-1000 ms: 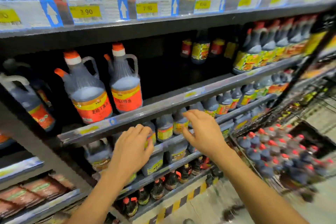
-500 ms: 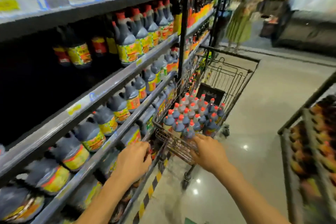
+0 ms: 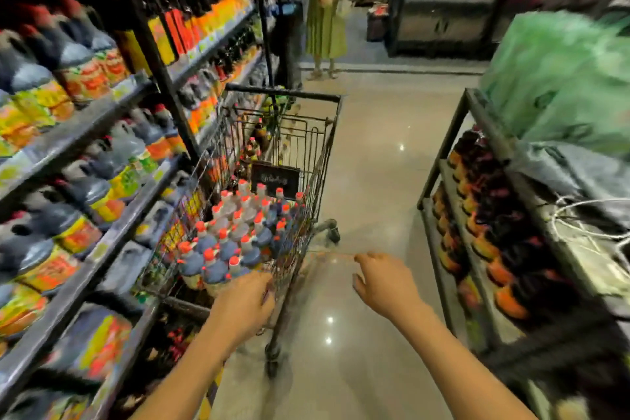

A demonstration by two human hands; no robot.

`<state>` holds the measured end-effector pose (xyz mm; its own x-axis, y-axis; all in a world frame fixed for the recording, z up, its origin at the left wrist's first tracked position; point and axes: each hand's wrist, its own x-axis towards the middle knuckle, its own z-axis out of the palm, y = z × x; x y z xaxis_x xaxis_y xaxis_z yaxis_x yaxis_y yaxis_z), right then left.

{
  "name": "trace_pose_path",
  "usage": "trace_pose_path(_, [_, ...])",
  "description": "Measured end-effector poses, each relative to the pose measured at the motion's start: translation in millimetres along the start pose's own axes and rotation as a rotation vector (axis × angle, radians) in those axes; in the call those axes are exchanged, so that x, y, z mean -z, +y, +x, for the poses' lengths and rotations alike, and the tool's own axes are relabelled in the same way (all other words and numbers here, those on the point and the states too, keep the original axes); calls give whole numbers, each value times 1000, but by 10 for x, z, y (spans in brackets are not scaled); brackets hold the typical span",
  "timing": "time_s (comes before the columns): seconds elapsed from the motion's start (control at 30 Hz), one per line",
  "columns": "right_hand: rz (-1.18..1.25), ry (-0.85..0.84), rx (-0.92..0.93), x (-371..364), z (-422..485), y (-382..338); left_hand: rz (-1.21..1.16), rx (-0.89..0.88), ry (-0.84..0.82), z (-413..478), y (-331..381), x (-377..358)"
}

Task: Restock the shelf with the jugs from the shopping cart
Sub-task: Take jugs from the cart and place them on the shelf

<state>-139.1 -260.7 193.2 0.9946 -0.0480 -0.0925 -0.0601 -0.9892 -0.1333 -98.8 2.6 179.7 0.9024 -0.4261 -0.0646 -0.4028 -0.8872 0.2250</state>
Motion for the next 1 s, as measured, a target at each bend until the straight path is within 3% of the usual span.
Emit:
trace_pose_path(0.2, [-17,19,-27,29,420,576,24,-29,-23,755,368,-81])
trace_pose_path(0.5, [-54,-17,60,-8,1776,641,16,57,-19,1933,-50,-276])
trace_pose_path(0.77, [-111,-134,247,-150,3161,253,-132,246,-9,2655,-807,-511])
trace_pose_path(1.0, [-200,-331,624,-642,4019,-374,-262,549,23,2537,-1217,-799])
